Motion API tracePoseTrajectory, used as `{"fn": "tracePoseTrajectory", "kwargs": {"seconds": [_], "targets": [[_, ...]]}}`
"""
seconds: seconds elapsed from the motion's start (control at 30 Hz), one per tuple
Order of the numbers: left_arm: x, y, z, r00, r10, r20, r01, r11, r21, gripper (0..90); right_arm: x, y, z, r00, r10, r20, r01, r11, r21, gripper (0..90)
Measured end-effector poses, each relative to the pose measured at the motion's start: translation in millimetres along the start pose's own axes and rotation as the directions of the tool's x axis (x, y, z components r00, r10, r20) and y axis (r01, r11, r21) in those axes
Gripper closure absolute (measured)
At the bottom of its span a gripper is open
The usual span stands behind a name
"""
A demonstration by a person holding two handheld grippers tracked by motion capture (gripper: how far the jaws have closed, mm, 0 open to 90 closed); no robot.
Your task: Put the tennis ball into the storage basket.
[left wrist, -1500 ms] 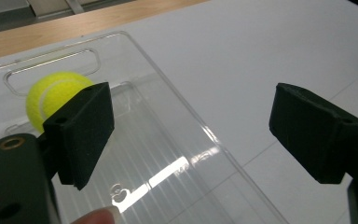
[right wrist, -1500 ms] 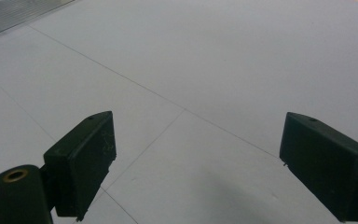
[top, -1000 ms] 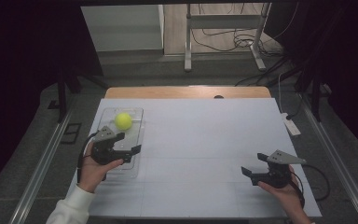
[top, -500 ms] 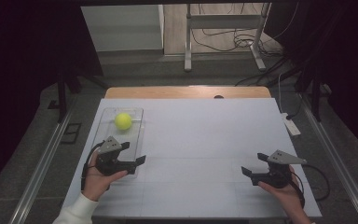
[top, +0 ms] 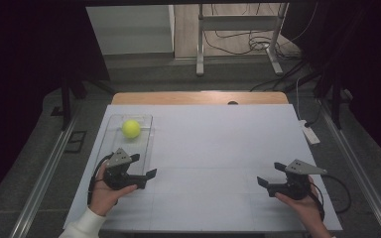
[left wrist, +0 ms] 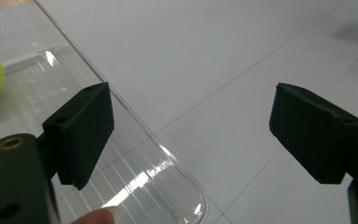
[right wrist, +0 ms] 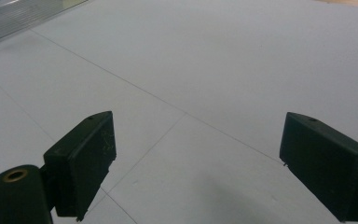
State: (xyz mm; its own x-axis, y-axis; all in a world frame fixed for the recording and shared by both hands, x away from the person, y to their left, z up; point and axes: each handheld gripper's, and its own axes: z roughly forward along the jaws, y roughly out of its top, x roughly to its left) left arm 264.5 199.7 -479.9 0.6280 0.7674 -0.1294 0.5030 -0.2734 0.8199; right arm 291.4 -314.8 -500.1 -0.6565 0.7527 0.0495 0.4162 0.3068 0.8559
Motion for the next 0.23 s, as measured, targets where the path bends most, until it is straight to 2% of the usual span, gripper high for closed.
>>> {"fn": "tracePoseTrajectory", "kwargs": {"seconds": [0.23], "targets": [[-0.6,-0.3,0.5,1.0000,0.004,0.000,-0.004,1.0000,0.001,15.1,0.0,0.0,0.2,1.0000,-0.001,0.001,0.001,1.000,0.000,11.1]]}}
